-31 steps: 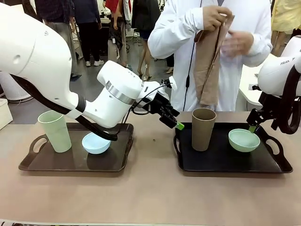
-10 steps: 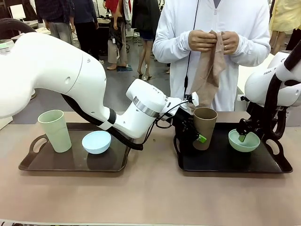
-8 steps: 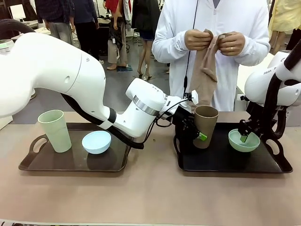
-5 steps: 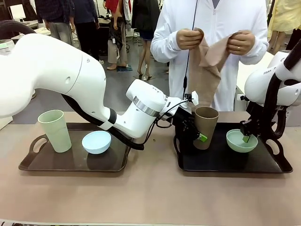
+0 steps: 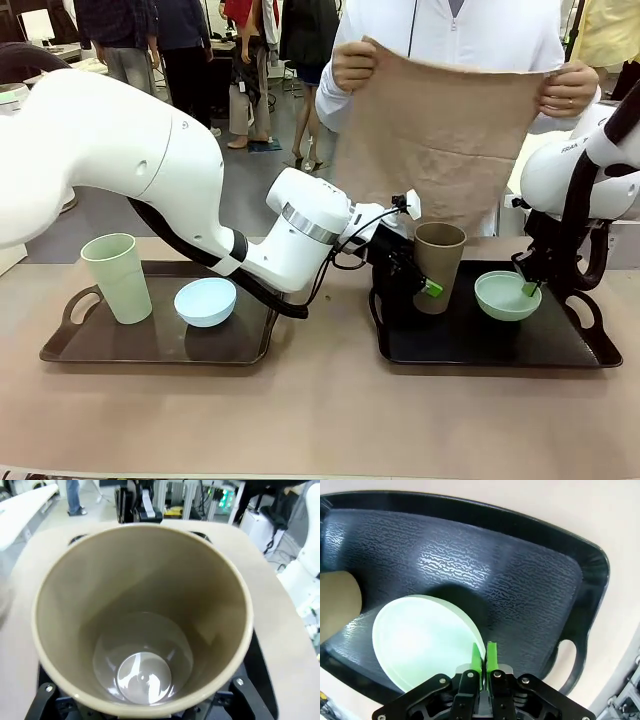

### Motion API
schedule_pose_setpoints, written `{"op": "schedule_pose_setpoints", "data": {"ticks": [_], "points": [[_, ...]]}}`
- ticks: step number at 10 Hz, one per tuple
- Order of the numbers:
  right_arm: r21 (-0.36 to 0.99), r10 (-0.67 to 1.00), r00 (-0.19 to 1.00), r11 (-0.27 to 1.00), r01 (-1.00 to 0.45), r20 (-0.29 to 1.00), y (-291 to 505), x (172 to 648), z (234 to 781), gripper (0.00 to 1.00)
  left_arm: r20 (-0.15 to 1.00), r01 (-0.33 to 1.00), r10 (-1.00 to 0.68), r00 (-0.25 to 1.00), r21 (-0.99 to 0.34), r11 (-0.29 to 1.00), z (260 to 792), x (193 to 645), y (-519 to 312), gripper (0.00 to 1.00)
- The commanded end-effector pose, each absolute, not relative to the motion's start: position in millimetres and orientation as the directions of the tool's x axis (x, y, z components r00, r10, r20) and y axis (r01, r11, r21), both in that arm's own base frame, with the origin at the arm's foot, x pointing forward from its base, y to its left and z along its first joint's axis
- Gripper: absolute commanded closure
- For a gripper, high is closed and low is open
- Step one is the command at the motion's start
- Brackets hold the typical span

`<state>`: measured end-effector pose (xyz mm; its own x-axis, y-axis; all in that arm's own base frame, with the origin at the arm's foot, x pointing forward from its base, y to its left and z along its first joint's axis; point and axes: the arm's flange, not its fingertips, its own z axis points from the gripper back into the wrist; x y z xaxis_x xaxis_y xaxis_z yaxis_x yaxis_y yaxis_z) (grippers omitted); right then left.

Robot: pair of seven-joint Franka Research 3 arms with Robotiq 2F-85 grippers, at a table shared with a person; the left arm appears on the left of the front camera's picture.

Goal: Set up a tray with a mat and arrange the tableware.
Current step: Pick up the Picnic Bowl and Reusable plastic cup from the Handle tray in front of the human's position and hold them in the air.

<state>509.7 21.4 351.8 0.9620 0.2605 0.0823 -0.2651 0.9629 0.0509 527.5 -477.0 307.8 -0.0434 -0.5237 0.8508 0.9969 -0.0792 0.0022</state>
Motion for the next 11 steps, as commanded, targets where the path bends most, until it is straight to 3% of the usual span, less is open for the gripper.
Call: {"op": "schedule_pose_setpoints", "data": {"ticks": [1,4,6,11], "points": [[0.020,0.244,0.966,0.969,-0.246,0.081,16,497,385,1.00,0.882,0.993,-0.462,-0.092,0.049,-0.106,343,497,-454,1.00],[-0.036,0.270,0.950,0.963,-0.267,0.160,6,450,475,1.00,0.898,0.980,-0.394,-0.195,0.159,-0.123,436,454,-437,1.00],[-0.016,0.279,0.939,0.959,-0.282,0.201,6,431,512,1.00,0.885,0.977,-0.414,-0.213,0.198,-0.078,465,445,-432,1.00],[-0.022,0.273,0.941,0.961,-0.274,0.200,4,437,517,1.00,0.889,0.979,-0.410,-0.204,0.180,-0.095,477,454,-450,1.00]]}}
